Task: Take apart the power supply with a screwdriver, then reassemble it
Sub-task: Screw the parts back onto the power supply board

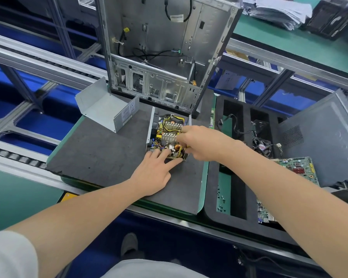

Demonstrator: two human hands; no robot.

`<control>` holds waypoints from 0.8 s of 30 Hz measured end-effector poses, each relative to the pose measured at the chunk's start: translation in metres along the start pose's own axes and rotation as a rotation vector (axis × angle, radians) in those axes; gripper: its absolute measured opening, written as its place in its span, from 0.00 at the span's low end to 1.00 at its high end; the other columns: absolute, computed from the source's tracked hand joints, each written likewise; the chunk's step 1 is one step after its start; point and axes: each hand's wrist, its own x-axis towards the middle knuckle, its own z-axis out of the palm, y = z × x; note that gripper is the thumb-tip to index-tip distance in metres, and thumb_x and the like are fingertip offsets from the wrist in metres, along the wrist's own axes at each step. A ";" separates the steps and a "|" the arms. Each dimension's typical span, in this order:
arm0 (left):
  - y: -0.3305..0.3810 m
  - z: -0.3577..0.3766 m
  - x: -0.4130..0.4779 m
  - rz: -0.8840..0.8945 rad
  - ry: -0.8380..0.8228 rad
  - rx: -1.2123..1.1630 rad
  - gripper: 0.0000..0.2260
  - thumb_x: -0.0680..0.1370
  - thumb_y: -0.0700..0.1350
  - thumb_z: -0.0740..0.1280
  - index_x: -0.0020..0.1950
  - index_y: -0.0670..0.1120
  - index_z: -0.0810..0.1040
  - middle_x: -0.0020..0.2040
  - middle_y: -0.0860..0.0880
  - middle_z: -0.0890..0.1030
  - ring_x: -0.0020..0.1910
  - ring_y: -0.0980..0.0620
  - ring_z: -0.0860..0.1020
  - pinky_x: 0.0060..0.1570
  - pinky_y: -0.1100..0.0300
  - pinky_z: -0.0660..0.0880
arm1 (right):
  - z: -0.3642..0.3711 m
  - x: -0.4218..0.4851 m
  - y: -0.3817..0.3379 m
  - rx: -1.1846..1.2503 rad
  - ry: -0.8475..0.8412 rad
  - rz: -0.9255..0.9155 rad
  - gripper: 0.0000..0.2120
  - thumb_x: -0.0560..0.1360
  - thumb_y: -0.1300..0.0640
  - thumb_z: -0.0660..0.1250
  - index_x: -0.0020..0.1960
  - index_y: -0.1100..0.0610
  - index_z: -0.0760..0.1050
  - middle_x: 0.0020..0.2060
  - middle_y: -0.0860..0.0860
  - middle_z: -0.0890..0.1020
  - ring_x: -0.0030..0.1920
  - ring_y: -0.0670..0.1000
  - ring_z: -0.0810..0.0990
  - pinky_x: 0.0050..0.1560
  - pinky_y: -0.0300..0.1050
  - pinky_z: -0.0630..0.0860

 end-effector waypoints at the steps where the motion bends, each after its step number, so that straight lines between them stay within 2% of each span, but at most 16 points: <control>1: 0.000 0.001 0.000 0.002 0.002 0.000 0.26 0.78 0.51 0.53 0.77 0.57 0.67 0.66 0.44 0.70 0.54 0.43 0.69 0.53 0.45 0.71 | 0.002 0.001 0.001 0.016 0.015 0.040 0.05 0.81 0.57 0.69 0.56 0.56 0.77 0.53 0.53 0.76 0.52 0.59 0.80 0.50 0.59 0.81; 3: 0.000 0.002 0.000 0.005 0.009 -0.002 0.26 0.78 0.51 0.54 0.77 0.57 0.67 0.65 0.44 0.70 0.54 0.43 0.69 0.53 0.45 0.70 | 0.005 0.005 0.001 0.036 0.056 0.127 0.07 0.82 0.55 0.69 0.54 0.59 0.78 0.48 0.55 0.77 0.50 0.60 0.80 0.48 0.56 0.81; 6: 0.000 0.002 0.000 0.004 0.012 -0.004 0.26 0.78 0.50 0.54 0.77 0.57 0.67 0.65 0.45 0.70 0.53 0.43 0.69 0.53 0.45 0.70 | 0.009 0.012 -0.004 0.042 0.108 0.254 0.11 0.85 0.53 0.64 0.49 0.59 0.74 0.36 0.53 0.68 0.45 0.62 0.80 0.40 0.51 0.76; 8: 0.000 0.001 0.000 0.001 0.013 -0.004 0.26 0.78 0.50 0.54 0.77 0.57 0.67 0.65 0.45 0.70 0.54 0.44 0.69 0.53 0.46 0.70 | 0.009 0.014 -0.004 0.081 0.072 0.297 0.11 0.85 0.51 0.63 0.49 0.58 0.70 0.36 0.52 0.66 0.45 0.61 0.79 0.40 0.51 0.74; 10: 0.000 0.001 0.000 0.001 0.011 -0.002 0.26 0.78 0.50 0.54 0.77 0.57 0.66 0.65 0.45 0.70 0.54 0.43 0.70 0.53 0.46 0.70 | 0.004 0.012 0.000 0.138 -0.012 0.270 0.11 0.84 0.50 0.66 0.52 0.55 0.66 0.42 0.52 0.68 0.45 0.58 0.77 0.42 0.54 0.76; 12: 0.001 0.001 0.000 0.000 0.003 0.002 0.26 0.78 0.51 0.54 0.77 0.57 0.66 0.65 0.44 0.70 0.54 0.43 0.70 0.53 0.45 0.70 | -0.002 0.007 0.003 0.128 -0.087 0.164 0.11 0.82 0.56 0.68 0.54 0.53 0.64 0.50 0.52 0.68 0.47 0.56 0.77 0.46 0.58 0.79; 14: 0.000 0.001 0.001 0.004 0.001 0.001 0.26 0.78 0.51 0.55 0.78 0.57 0.66 0.66 0.44 0.70 0.55 0.43 0.70 0.53 0.45 0.70 | -0.003 0.004 0.002 0.092 -0.099 0.101 0.11 0.80 0.62 0.67 0.55 0.53 0.66 0.54 0.53 0.70 0.49 0.57 0.77 0.49 0.58 0.80; 16: 0.000 0.001 0.000 0.003 -0.003 0.006 0.26 0.78 0.51 0.55 0.78 0.57 0.65 0.66 0.44 0.70 0.55 0.43 0.70 0.53 0.45 0.71 | -0.003 0.006 0.001 0.078 -0.035 0.131 0.08 0.80 0.62 0.67 0.54 0.55 0.69 0.50 0.54 0.73 0.48 0.58 0.78 0.43 0.55 0.80; 18: 0.000 0.000 0.000 0.003 0.000 0.008 0.26 0.78 0.51 0.54 0.78 0.57 0.66 0.66 0.44 0.70 0.55 0.43 0.70 0.54 0.45 0.71 | -0.003 0.007 -0.003 0.069 0.008 0.215 0.05 0.82 0.58 0.67 0.54 0.57 0.71 0.42 0.52 0.69 0.40 0.55 0.75 0.32 0.48 0.71; 19: 0.001 0.000 0.000 0.002 0.001 0.008 0.26 0.78 0.51 0.54 0.78 0.57 0.66 0.66 0.44 0.70 0.55 0.43 0.70 0.54 0.45 0.71 | -0.001 0.009 -0.005 0.089 0.020 0.257 0.07 0.83 0.55 0.66 0.53 0.58 0.71 0.40 0.52 0.67 0.37 0.54 0.73 0.29 0.46 0.66; 21: 0.001 0.000 0.001 -0.004 0.002 0.008 0.26 0.78 0.51 0.53 0.77 0.57 0.66 0.65 0.44 0.70 0.54 0.43 0.70 0.54 0.45 0.70 | 0.003 0.012 -0.010 0.144 0.041 0.348 0.09 0.84 0.53 0.64 0.52 0.58 0.70 0.39 0.52 0.67 0.37 0.55 0.73 0.28 0.45 0.62; 24: 0.001 -0.001 0.000 -0.002 0.005 0.014 0.27 0.77 0.51 0.53 0.77 0.57 0.68 0.65 0.44 0.70 0.54 0.43 0.70 0.53 0.45 0.70 | 0.002 0.016 -0.012 0.189 0.023 0.422 0.10 0.85 0.53 0.62 0.52 0.58 0.66 0.41 0.54 0.70 0.37 0.55 0.73 0.29 0.45 0.63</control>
